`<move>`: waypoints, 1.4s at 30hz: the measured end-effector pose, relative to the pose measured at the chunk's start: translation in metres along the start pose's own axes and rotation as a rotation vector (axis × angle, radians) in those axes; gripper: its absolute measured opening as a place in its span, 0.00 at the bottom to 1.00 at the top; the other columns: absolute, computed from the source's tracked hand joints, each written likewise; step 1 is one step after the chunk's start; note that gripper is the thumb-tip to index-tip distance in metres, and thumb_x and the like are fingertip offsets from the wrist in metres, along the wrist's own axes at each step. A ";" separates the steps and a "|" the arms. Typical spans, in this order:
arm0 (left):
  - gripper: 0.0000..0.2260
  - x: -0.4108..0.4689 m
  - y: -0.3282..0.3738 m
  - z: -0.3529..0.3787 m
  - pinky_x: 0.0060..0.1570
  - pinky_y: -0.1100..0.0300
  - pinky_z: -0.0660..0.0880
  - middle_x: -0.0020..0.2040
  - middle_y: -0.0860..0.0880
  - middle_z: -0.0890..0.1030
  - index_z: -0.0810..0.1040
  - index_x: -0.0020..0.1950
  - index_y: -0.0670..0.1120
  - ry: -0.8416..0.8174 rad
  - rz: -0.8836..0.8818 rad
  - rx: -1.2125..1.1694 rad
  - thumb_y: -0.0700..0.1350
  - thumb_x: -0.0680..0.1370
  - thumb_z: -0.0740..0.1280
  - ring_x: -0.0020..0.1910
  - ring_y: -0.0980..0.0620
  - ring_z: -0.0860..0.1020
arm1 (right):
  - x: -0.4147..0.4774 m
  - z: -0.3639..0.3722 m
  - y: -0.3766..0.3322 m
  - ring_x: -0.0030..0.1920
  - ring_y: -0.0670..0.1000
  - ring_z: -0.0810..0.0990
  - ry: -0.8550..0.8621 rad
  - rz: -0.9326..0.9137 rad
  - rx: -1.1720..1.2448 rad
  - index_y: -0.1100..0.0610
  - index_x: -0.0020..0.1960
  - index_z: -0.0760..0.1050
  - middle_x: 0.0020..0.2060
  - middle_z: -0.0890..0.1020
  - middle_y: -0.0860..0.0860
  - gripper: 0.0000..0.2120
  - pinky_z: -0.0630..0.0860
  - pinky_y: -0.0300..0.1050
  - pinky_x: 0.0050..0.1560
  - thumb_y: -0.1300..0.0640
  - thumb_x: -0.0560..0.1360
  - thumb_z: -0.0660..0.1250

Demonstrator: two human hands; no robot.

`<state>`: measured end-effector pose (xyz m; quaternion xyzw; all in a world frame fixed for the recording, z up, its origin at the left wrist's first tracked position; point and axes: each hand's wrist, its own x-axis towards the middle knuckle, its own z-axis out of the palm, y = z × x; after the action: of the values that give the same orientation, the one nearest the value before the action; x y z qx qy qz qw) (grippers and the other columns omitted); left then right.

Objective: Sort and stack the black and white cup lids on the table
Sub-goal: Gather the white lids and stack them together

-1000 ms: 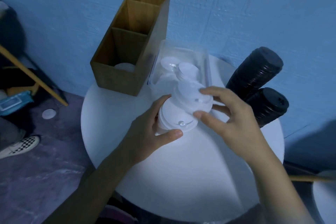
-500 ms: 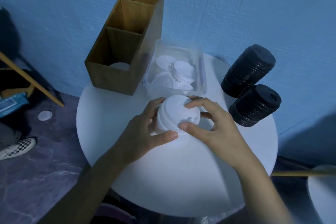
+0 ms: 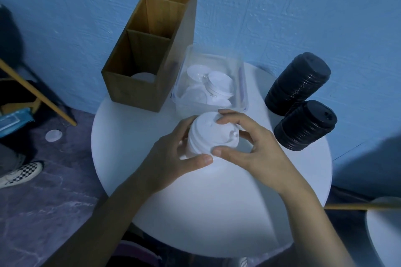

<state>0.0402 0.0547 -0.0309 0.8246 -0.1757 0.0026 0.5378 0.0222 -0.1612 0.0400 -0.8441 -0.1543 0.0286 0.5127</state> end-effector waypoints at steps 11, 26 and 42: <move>0.33 -0.001 0.002 -0.002 0.60 0.64 0.77 0.64 0.71 0.77 0.66 0.68 0.76 -0.037 -0.040 -0.043 0.62 0.66 0.76 0.62 0.66 0.78 | 0.002 -0.013 0.007 0.75 0.39 0.67 -0.215 0.011 0.122 0.49 0.67 0.80 0.73 0.71 0.38 0.23 0.64 0.47 0.78 0.65 0.75 0.74; 0.35 -0.001 0.008 -0.005 0.55 0.74 0.74 0.62 0.79 0.72 0.62 0.63 0.83 -0.081 -0.067 -0.042 0.65 0.64 0.76 0.62 0.72 0.74 | 0.001 -0.006 0.013 0.70 0.45 0.75 -0.163 0.084 0.155 0.43 0.73 0.69 0.67 0.78 0.42 0.32 0.69 0.48 0.74 0.60 0.74 0.77; 0.33 -0.003 0.012 -0.003 0.53 0.81 0.69 0.63 0.83 0.67 0.57 0.67 0.83 -0.021 0.011 -0.016 0.65 0.68 0.71 0.64 0.77 0.70 | 0.000 -0.004 0.009 0.72 0.41 0.72 -0.162 0.116 0.181 0.43 0.76 0.65 0.69 0.76 0.37 0.35 0.68 0.53 0.75 0.55 0.74 0.76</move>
<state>0.0346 0.0534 -0.0193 0.8193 -0.1859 -0.0046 0.5423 0.0251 -0.1683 0.0339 -0.7967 -0.1430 0.1399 0.5703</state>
